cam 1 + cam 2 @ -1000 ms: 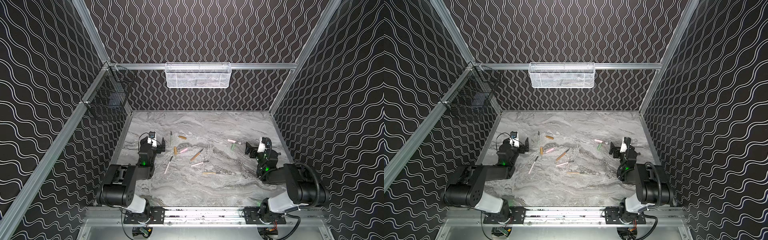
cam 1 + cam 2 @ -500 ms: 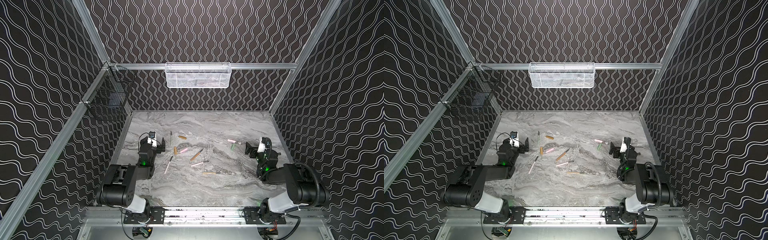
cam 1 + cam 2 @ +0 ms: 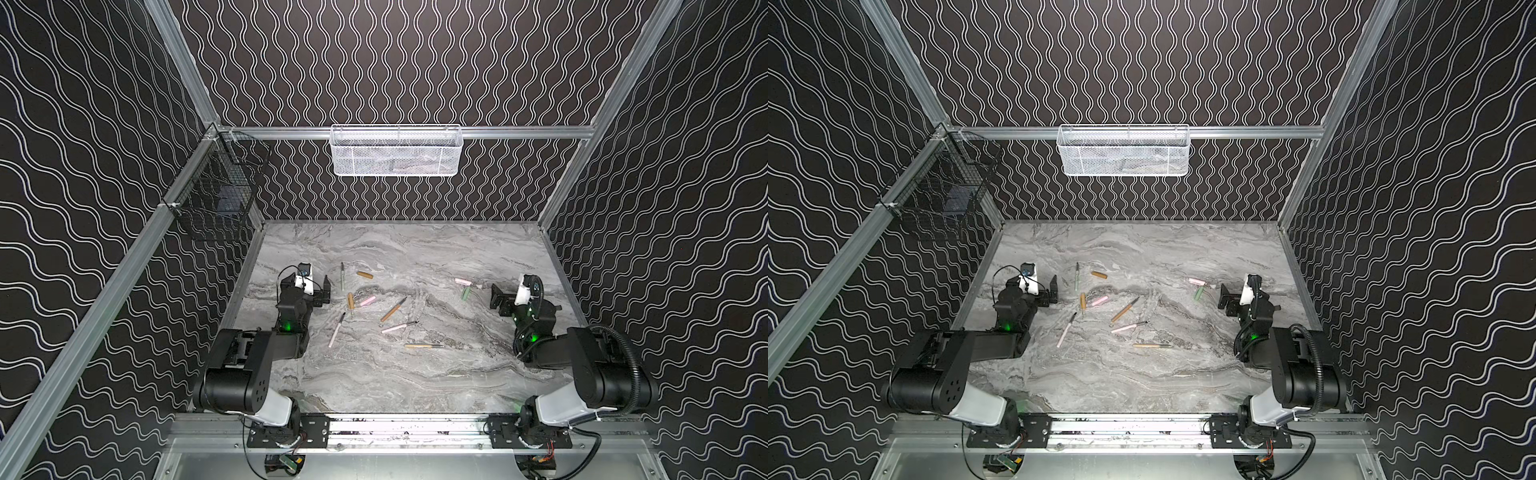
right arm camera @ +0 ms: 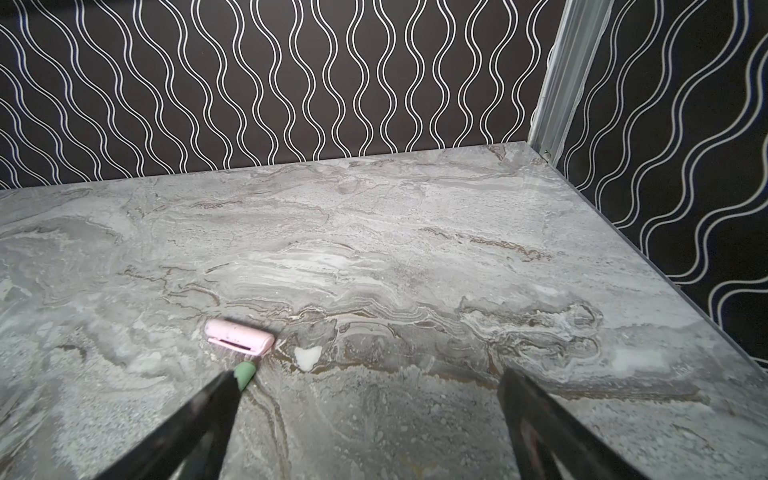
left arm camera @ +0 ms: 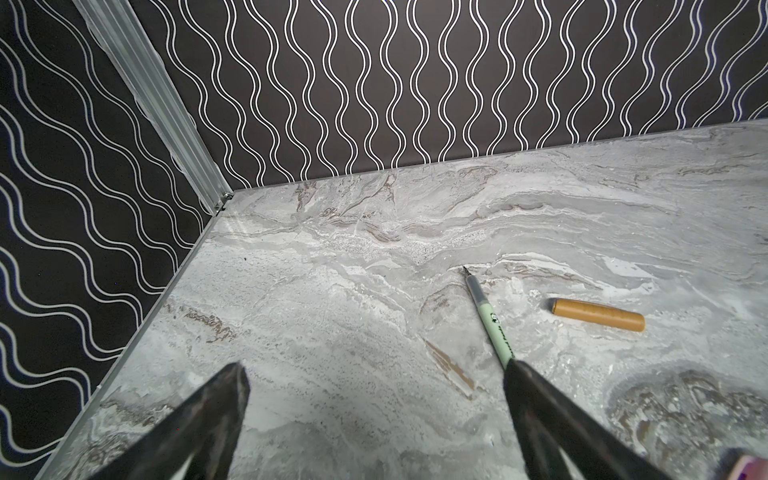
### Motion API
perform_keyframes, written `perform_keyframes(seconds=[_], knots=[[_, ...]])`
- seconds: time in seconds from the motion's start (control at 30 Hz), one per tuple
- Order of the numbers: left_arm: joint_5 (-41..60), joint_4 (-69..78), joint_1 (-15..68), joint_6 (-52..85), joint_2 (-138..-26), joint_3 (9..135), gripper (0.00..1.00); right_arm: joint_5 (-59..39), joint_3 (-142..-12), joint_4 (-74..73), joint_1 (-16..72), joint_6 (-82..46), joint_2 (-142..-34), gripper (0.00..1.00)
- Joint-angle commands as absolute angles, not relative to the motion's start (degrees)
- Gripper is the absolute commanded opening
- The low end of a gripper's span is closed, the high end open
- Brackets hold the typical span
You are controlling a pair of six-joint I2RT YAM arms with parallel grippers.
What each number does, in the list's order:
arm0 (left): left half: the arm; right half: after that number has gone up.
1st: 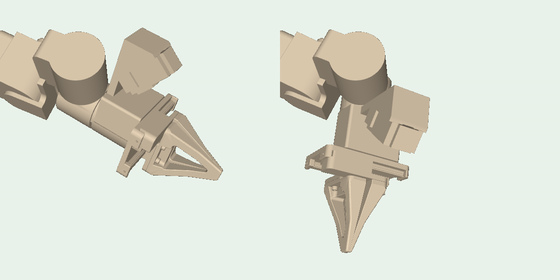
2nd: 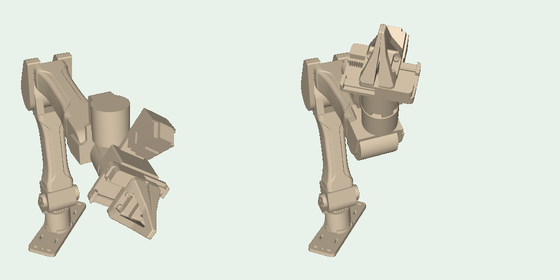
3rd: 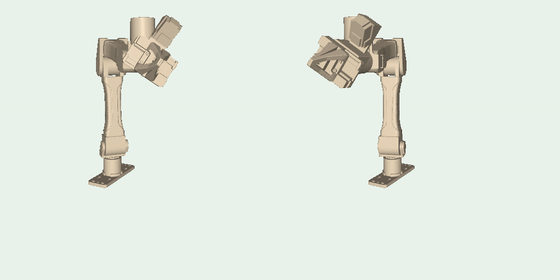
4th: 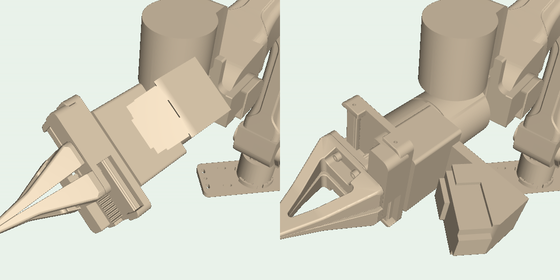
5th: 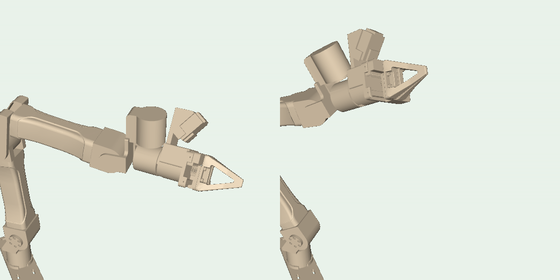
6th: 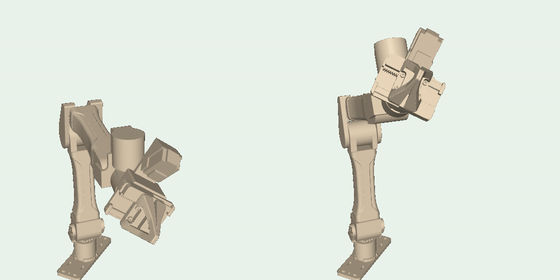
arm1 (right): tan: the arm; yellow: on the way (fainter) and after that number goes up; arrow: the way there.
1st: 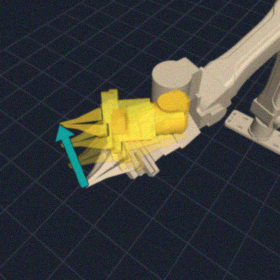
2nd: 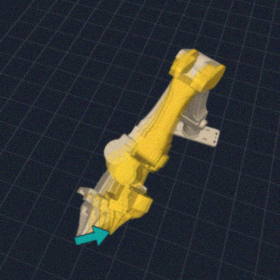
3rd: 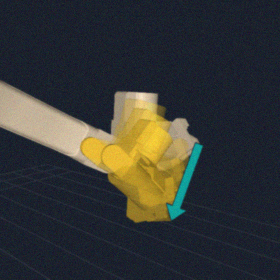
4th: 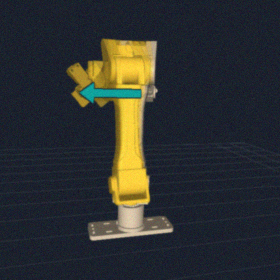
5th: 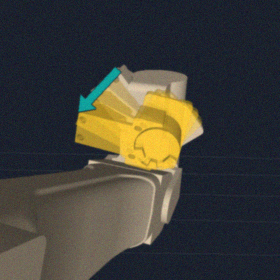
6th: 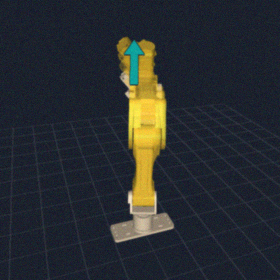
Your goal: Insert the pens into the pen caps
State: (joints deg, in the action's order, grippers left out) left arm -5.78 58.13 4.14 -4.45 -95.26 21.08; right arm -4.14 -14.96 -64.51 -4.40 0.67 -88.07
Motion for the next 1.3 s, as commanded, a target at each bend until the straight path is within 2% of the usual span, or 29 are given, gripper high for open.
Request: perform_keyframes(seconds=[0.0,0.5,0.57,0.7,0.83,0.93,1.0,1.07,1.1,1.27], knots=[[-5.9,59.1,4.0,-3.9,-95.3,21.3,0.99,-4.7,-15.0,-67.0,-4.4,0.5,-88.0,1.0],[-6.1,59.4,4.0,-4.1,-95.1,21.2,0.99,-3.6,-15.5,-66.2,-5.3,-0.1,-88.1,1.0],[-7.8,55.7,4.1,-3.4,-92.5,22.2,0.99,-1.7,-16.0,-65.8,-5.1,-0.5,-87.4,1.0],[-9.9,35.0,4.5,-2.6,-81.6,29.8,0.99,2.2,-28.4,-39.2,-4.6,-1.6,-80.9,1.0],[-9.6,18.1,4.6,1.8,-72.8,40.9,0.99,12.5,-45.1,-17.5,-0.3,-12.0,-74.9,1.0],[-8.2,6.1,4.6,9.5,-69.5,50.6,0.99,5.7,-59.3,3.0,-1.5,-24.9,-74.5,1.0],[-6.6,-0.1,4.5,14.1,-69.2,56.3,0.99,3.1,-60.1,4.8,-2.1,-31.9,-74.4,1.0],[-5.2,-7.4,4.3,17.0,-69.8,62.2,0.99,-4.8,-58.0,0.0,-2.5,-31.4,-74.5,1.0],[-4.2,-9.7,4.2,17.6,-70.2,64.2,0.99,-5.6,-58.4,1.0,-2.5,-31.3,-74.8,1.0],[-1.2,-11.0,1.8,26.2,-72.0,66.4,0.99,-9.8,-58.6,5.7,-2.3,-31.0,-74.5,0.85]])
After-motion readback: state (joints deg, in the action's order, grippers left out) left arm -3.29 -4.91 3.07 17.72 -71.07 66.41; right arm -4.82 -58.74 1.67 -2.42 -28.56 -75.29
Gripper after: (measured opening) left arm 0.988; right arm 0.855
